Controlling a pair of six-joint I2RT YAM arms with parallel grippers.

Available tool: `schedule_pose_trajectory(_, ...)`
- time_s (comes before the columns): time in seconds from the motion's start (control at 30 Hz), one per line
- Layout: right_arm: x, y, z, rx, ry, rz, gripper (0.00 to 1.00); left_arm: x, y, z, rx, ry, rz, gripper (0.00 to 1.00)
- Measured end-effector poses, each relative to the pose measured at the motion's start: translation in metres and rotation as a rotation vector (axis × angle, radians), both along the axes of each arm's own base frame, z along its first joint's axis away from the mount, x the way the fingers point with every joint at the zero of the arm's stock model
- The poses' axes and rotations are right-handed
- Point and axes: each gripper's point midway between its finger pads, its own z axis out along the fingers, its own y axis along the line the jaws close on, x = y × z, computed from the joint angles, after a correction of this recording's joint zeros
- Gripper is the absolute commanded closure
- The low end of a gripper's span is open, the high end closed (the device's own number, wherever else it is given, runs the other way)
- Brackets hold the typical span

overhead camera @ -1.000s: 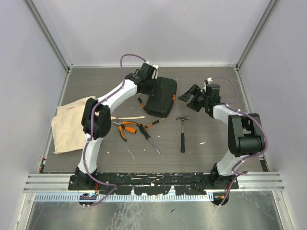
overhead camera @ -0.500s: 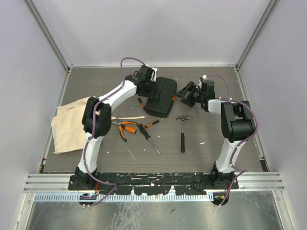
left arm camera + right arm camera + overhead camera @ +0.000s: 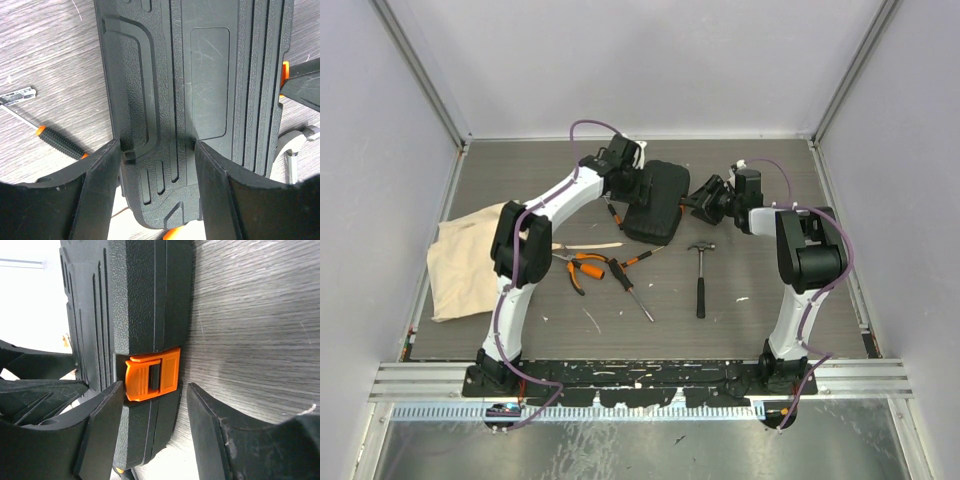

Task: Sort the tools into containers
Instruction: Open the storage box at the center of the board.

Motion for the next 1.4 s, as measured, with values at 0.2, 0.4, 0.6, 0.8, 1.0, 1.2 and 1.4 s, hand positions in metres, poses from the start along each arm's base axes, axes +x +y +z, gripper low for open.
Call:
schedule_pose_trajectory(0.2,0.002,0.000,-0.003,-0.017,0.001,0.000,0.44,0.000,0.001,0.000,-0.002,0.002,0.006,0.43)
schedule_pose_trajectory(0.4,0.005,-0.002,-0.002,-0.052,0.000,0.003,0.44,0.001,0.001,0.000,-0.002,0.002,0.007,0.43)
schedule_pose_trajectory(0.6,0.015,-0.004,0.000,-0.134,-0.008,0.006,0.45,0.001,0.001,-0.001,0.001,0.002,0.009,0.43)
schedule_pose_trajectory(0.8,0.020,-0.004,0.001,-0.226,-0.021,0.013,0.49,0.003,0.003,-0.001,0.013,0.005,0.016,0.43)
schedule_pose_trajectory(1.0,0.024,-0.003,0.003,-0.317,-0.041,0.020,0.55,0.007,0.003,0.000,0.043,-0.004,0.031,0.43)
schedule_pose_trajectory(1.2,0.025,-0.006,0.007,-0.441,-0.052,0.017,0.58,0.010,0.005,0.001,0.077,-0.023,0.049,0.43)
schedule_pose_trajectory(1.4,0.024,-0.012,0.009,-0.536,-0.056,0.009,0.60,0.011,0.007,0.001,0.091,-0.030,0.057,0.43)
